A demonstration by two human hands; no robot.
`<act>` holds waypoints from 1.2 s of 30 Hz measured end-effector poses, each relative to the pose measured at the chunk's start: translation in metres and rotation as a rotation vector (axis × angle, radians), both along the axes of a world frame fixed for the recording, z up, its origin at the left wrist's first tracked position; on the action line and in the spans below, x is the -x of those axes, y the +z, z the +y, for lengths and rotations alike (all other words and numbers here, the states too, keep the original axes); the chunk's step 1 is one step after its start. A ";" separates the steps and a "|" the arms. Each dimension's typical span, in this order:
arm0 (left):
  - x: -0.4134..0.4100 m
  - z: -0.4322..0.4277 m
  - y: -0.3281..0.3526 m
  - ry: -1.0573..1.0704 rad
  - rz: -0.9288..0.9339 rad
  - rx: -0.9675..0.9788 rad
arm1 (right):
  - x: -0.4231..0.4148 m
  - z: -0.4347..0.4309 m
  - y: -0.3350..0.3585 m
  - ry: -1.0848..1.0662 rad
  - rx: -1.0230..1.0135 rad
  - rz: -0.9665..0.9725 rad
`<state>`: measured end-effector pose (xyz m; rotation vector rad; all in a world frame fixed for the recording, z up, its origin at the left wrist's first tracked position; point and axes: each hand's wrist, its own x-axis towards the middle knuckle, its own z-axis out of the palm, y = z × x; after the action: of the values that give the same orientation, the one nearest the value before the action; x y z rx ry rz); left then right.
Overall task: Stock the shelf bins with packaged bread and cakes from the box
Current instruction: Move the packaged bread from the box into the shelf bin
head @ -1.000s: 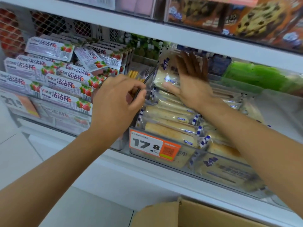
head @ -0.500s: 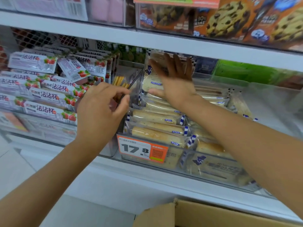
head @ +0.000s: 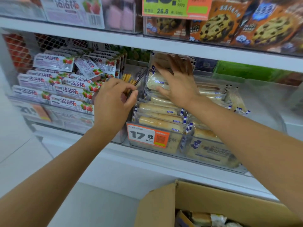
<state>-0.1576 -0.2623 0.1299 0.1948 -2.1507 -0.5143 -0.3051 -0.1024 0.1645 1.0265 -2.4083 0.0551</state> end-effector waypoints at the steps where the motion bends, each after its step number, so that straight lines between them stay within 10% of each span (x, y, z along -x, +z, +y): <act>1: -0.003 0.002 0.001 0.004 0.004 -0.027 | -0.007 0.005 0.003 0.015 0.041 -0.052; 12: -0.081 0.129 -0.012 -0.245 -0.324 -0.451 | -0.151 0.136 -0.034 0.018 0.310 -0.251; 20: -0.123 0.240 -0.109 -0.327 -0.852 -0.650 | -0.231 0.309 -0.169 -0.311 -0.020 -0.938; 32: -0.122 0.267 -0.200 -0.149 -1.007 -0.908 | -0.238 0.427 -0.280 -0.677 0.474 -1.309; 36: -0.120 0.269 -0.204 -0.197 -1.055 -0.872 | -0.228 0.414 -0.283 -0.639 0.317 -1.381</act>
<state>-0.0375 0.0063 -0.0742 0.8972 -2.7740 -1.7537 -0.0774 0.3111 -0.1186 -0.1418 -3.5714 1.2011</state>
